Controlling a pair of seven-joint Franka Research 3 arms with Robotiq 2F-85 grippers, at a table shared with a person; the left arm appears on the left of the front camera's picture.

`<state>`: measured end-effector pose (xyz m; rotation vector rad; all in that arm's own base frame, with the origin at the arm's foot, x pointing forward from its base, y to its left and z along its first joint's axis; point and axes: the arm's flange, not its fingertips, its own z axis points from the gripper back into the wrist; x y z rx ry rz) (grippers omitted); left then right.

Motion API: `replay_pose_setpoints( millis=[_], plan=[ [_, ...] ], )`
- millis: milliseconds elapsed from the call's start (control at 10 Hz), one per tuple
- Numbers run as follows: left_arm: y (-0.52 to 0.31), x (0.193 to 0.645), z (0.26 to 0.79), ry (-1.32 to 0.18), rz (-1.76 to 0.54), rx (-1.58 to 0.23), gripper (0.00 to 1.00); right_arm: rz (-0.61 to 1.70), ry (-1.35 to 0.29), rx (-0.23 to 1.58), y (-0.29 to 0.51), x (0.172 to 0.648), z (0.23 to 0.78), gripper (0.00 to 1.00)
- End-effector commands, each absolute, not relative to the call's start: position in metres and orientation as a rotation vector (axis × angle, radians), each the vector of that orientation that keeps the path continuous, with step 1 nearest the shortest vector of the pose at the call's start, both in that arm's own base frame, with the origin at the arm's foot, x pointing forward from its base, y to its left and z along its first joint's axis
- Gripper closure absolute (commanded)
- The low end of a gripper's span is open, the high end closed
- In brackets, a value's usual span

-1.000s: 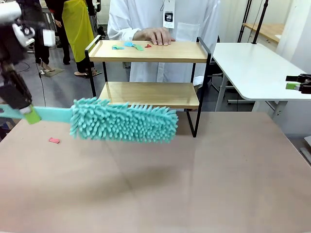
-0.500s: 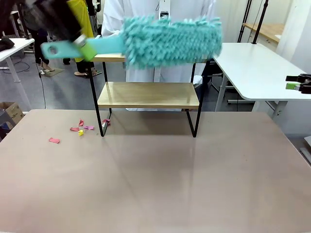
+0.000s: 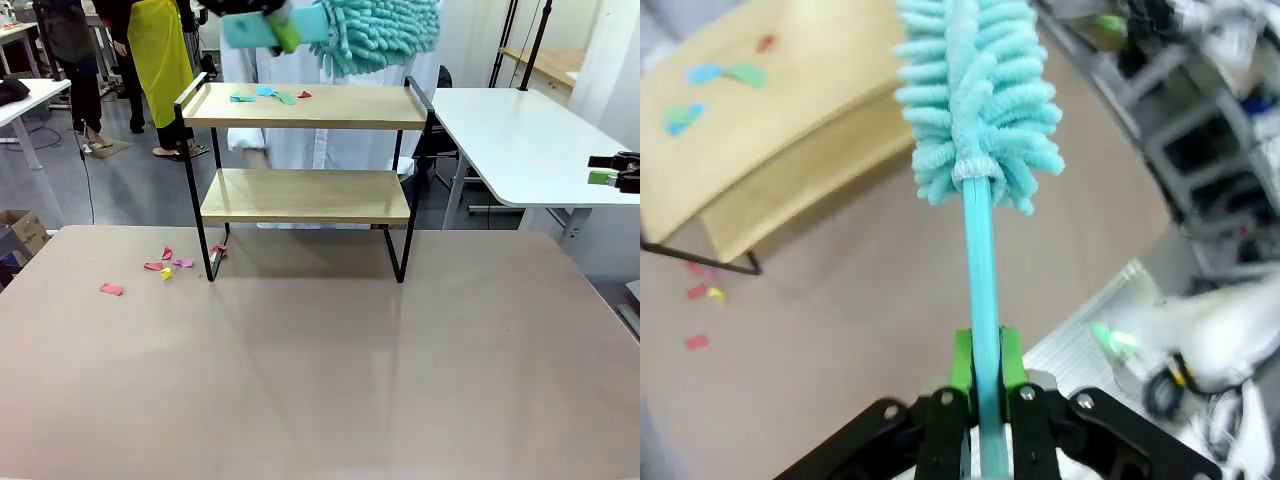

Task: Clean the shelf.
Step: Clean the specific section of the Shelf indicated by the human with the Duster.

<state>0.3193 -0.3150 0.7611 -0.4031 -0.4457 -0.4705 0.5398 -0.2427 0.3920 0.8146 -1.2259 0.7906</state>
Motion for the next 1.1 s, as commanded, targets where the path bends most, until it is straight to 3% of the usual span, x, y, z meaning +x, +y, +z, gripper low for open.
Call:
replay_pose_setpoints(
  millis=[0,500,1000],
  plan=[
    [-0.357,0.337,0.77,-0.477,-0.337,-0.337,0.87,0.792,-1.228,0.806,-0.242,0.541,0.394,0.0],
    [-0.415,0.359,0.727,-0.55,-0.216,-0.284,0.87,0.792,-1.228,0.806,-0.242,0.541,0.394,0.0],
    [-0.434,0.362,0.663,-0.45,-0.218,-0.233,0.87,0.792,-1.228,0.806,-0.242,0.541,0.394,0.0]
  ],
)
